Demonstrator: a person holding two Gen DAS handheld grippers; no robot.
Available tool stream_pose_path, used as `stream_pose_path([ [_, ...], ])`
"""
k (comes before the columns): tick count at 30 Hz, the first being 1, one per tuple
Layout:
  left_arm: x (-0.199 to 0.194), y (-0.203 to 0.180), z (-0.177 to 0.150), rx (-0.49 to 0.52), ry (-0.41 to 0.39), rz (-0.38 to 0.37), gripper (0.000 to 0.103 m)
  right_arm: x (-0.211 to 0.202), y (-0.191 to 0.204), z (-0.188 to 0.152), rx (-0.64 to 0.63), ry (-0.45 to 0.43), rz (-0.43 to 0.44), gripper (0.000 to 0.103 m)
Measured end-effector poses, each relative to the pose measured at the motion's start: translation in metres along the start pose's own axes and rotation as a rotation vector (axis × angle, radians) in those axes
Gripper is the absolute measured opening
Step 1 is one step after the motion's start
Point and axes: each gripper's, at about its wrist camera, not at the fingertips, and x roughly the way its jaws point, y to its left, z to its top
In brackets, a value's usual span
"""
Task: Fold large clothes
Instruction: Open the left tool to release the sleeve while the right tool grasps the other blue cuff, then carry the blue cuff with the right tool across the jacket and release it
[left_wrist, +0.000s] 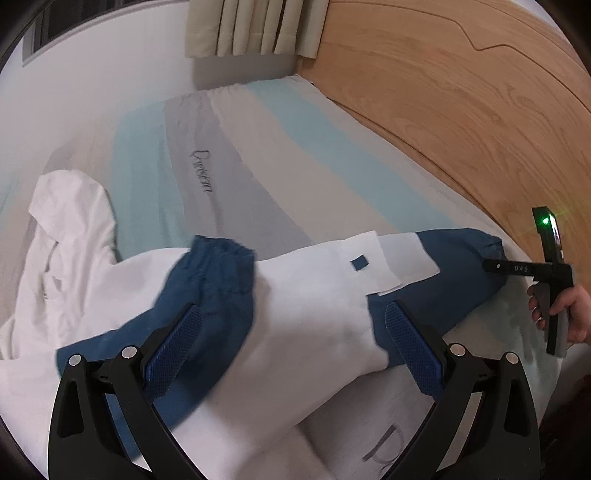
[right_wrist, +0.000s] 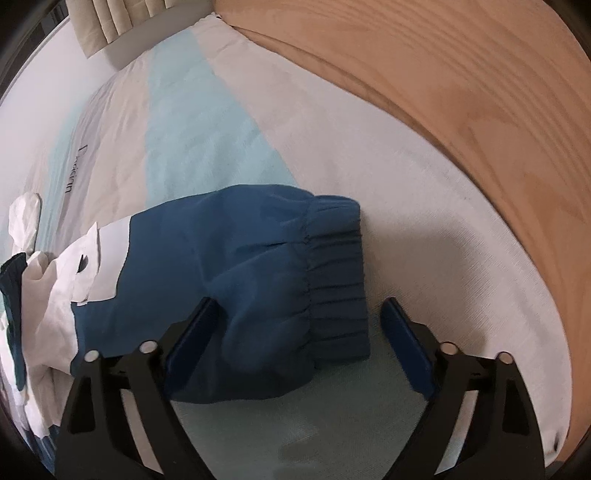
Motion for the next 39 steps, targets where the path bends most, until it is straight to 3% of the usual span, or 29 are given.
stream_pose_path([
  [5,-0.011,0.022,-0.014,0.008,0.016,0.051,0.097,0.002,0.0,0.0,0.027,0.026,0.024,0.068],
  [7,-0.015,0.034,-0.02,0.004,0.019,0.078,0.097,0.0,0.0,-0.001,0.041,0.033,0.021,0.056],
  [12,-0.021,0.065,-0.036,-0.037,0.051,0.134,0.097,-0.019,0.005,-0.003,0.095,0.009,0.036,0.041],
  [18,-0.037,0.099,-0.051,-0.06,0.042,0.188,0.097,-0.043,0.032,-0.004,0.115,-0.03,0.061,0.037],
  [28,-0.061,0.145,-0.069,-0.109,0.029,0.227,0.097,-0.081,0.145,0.003,-0.087,-0.099,0.013,0.029],
  [34,-0.076,0.175,-0.081,-0.117,0.019,0.256,0.097,-0.098,0.213,0.003,-0.179,-0.126,0.058,0.027],
  [39,-0.093,0.205,-0.089,-0.151,0.01,0.267,0.097,-0.115,0.272,-0.001,-0.238,-0.133,0.149,0.027],
])
